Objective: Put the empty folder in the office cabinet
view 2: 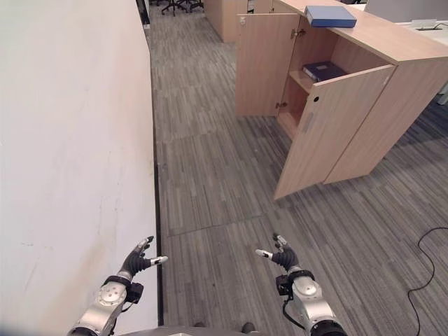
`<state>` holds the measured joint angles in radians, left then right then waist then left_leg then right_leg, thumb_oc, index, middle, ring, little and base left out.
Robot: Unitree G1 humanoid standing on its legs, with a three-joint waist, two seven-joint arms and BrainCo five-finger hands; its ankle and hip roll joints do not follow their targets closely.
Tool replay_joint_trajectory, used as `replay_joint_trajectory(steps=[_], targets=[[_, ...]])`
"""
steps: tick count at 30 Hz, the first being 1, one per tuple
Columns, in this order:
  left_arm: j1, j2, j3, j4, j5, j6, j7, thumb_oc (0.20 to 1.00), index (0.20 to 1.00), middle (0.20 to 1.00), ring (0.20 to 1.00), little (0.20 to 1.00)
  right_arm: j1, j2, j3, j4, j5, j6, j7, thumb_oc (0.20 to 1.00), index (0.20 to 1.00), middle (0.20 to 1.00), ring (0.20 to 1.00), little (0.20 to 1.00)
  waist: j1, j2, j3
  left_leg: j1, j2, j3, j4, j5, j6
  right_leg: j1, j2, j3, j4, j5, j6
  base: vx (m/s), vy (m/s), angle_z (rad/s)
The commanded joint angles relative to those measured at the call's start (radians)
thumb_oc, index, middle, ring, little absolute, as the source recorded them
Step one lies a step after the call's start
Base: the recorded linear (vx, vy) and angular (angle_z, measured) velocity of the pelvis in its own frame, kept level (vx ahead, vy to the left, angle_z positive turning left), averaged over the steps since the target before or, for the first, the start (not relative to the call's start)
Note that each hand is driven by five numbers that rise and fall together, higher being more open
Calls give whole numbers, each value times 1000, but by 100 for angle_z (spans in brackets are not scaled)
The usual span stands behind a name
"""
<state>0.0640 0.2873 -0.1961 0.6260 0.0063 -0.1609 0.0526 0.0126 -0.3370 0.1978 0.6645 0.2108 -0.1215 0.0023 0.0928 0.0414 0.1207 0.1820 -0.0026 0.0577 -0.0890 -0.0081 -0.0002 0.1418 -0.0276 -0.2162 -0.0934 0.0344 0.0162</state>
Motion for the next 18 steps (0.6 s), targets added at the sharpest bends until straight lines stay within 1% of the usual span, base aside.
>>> replay_joint_trajectory(steps=[1,14,18], targets=[[-40,20,-3,26,-25,-35,1,1000,1000,1000,1000,1000,-14,-1,28,-24,-17,-36,9,1000,1000,1000,1000,1000,14,-50,-20,-4,55,20,2,-51,-64,28,-122,-4,21,-25,144,0,0,0],[-39,16,-18,59,-25,-25,-4,1000,1000,1000,1000,1000,-7,14,38,77,-17,-20,11,1000,1000,1000,1000,1000,10,-45,-16,-4,62,14,2,-44,-71,33,-113,-7,21,-32,139,-1,-10,0],[-37,18,-21,59,-27,-24,-4,1000,1000,1000,1000,1000,0,10,35,73,-15,-16,12,1000,1000,1000,1000,1000,6,-42,-16,-7,68,10,2,-39,-76,35,-107,-12,20,-36,134,-7,-48,1]])
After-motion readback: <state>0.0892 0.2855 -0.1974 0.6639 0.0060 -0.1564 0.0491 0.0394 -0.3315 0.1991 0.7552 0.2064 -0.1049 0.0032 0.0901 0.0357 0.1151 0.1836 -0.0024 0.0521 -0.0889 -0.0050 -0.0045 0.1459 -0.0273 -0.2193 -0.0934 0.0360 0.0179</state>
